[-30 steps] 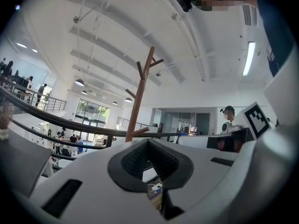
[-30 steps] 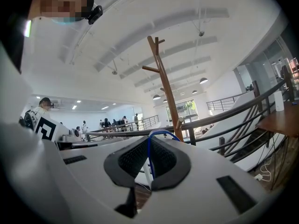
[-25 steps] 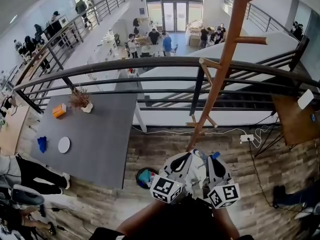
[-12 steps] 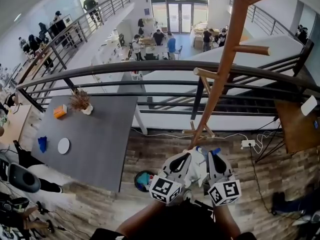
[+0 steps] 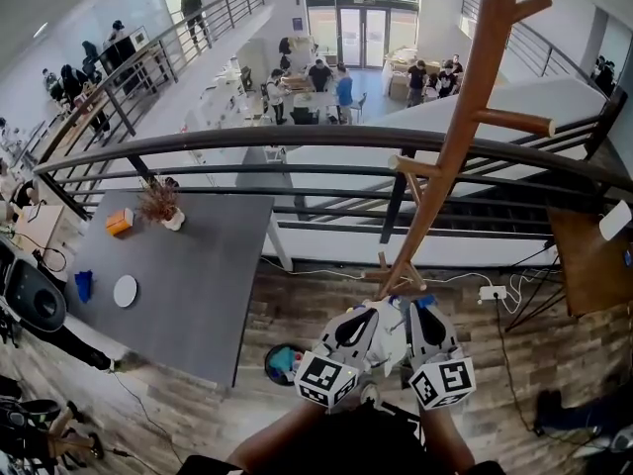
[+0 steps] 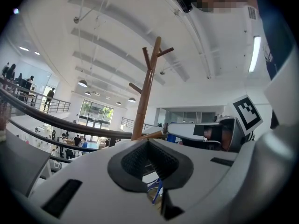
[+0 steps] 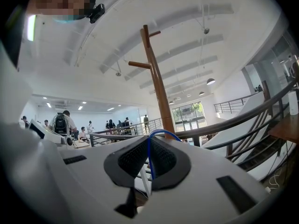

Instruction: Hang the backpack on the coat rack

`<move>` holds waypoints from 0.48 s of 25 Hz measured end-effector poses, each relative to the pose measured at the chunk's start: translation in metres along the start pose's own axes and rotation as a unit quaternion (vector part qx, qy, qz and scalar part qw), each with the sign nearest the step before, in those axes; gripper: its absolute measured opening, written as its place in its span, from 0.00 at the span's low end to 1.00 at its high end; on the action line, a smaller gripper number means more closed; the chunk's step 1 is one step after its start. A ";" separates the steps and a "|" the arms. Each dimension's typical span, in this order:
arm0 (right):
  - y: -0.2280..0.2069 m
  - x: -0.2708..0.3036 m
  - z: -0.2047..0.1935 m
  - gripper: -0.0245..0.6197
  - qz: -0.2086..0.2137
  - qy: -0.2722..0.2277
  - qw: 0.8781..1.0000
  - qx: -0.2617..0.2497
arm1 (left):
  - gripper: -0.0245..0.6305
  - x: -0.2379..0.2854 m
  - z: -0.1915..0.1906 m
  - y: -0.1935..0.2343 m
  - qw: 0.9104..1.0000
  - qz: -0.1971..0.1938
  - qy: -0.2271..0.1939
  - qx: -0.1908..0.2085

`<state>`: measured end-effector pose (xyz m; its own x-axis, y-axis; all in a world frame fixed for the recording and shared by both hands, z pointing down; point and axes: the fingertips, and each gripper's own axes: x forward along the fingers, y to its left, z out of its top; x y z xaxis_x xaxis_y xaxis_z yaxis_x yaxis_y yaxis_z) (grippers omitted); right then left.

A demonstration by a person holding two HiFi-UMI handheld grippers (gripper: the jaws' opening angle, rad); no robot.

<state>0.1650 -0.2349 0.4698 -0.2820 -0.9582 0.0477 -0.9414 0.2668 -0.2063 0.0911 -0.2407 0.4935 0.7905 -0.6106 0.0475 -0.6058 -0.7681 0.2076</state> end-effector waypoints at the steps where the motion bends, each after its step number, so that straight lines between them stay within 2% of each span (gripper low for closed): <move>1: -0.001 0.002 0.000 0.07 0.001 0.001 1.000 0.000 | 0.05 0.001 0.000 0.001 1.000 0.000 0.000 0.000; 12: -0.001 0.021 0.003 0.07 0.004 0.006 1.000 0.001 | 0.04 0.010 0.002 0.017 1.000 0.003 -0.001 -0.004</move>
<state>0.1607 -0.2559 0.4683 -0.2921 -0.9546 0.0581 -0.9386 0.2745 -0.2089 0.0885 -0.2602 0.4953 0.7861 -0.6162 0.0474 -0.6106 -0.7624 0.2142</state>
